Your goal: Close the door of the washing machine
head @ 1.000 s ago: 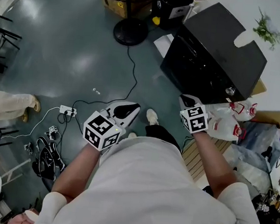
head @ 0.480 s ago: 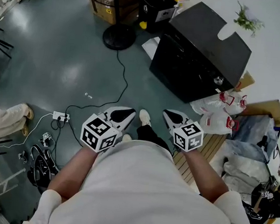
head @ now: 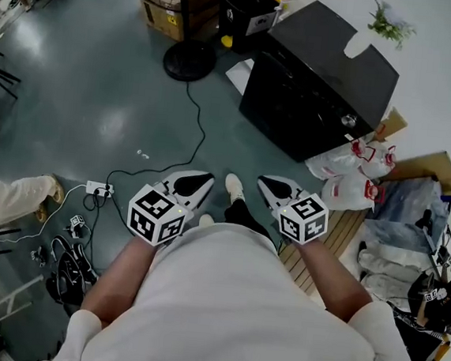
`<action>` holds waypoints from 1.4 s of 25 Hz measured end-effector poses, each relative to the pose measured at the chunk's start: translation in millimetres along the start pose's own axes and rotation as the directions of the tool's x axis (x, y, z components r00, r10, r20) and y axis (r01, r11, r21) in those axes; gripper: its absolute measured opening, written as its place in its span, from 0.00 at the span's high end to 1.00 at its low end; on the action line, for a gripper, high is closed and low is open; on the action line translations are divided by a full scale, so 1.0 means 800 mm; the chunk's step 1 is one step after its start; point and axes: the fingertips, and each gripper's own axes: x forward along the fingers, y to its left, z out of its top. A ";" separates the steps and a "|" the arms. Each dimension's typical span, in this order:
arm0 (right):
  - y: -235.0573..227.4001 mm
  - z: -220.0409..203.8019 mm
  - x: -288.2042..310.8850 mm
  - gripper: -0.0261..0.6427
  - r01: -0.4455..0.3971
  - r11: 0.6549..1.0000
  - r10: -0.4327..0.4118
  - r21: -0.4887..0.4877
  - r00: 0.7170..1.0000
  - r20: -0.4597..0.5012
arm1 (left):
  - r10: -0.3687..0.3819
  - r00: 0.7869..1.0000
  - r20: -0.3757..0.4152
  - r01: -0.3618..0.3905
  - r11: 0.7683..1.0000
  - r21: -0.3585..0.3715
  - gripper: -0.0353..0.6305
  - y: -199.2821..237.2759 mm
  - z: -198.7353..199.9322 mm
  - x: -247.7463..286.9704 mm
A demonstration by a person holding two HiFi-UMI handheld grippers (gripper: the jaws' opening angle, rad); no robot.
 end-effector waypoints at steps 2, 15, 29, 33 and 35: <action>0.008 0.000 0.001 0.95 -0.017 1.000 0.017 -0.012 1.000 0.000 | 0.009 1.000 0.000 -0.009 1.000 -0.001 0.91 0.000 -0.005 -0.006; 0.036 0.005 -0.003 0.95 -0.044 0.997 0.045 -0.064 0.999 0.002 | 0.008 0.999 0.033 -0.007 0.999 -0.044 0.91 -0.008 -0.023 -0.030; 0.039 -0.005 -0.011 0.95 -0.044 0.998 0.045 -0.051 0.999 0.004 | 0.004 1.000 0.023 -0.003 0.999 -0.048 0.91 -0.016 -0.032 -0.028; 0.027 -0.005 -0.012 0.95 -0.035 0.998 0.036 -0.050 0.999 0.003 | 0.004 1.000 0.017 -0.003 0.999 -0.052 0.91 -0.016 -0.031 -0.023; 0.018 -0.002 -0.012 0.95 -0.026 0.999 0.026 -0.047 1.000 0.005 | 0.001 1.000 0.013 0.000 0.999 -0.054 0.91 -0.013 -0.030 -0.018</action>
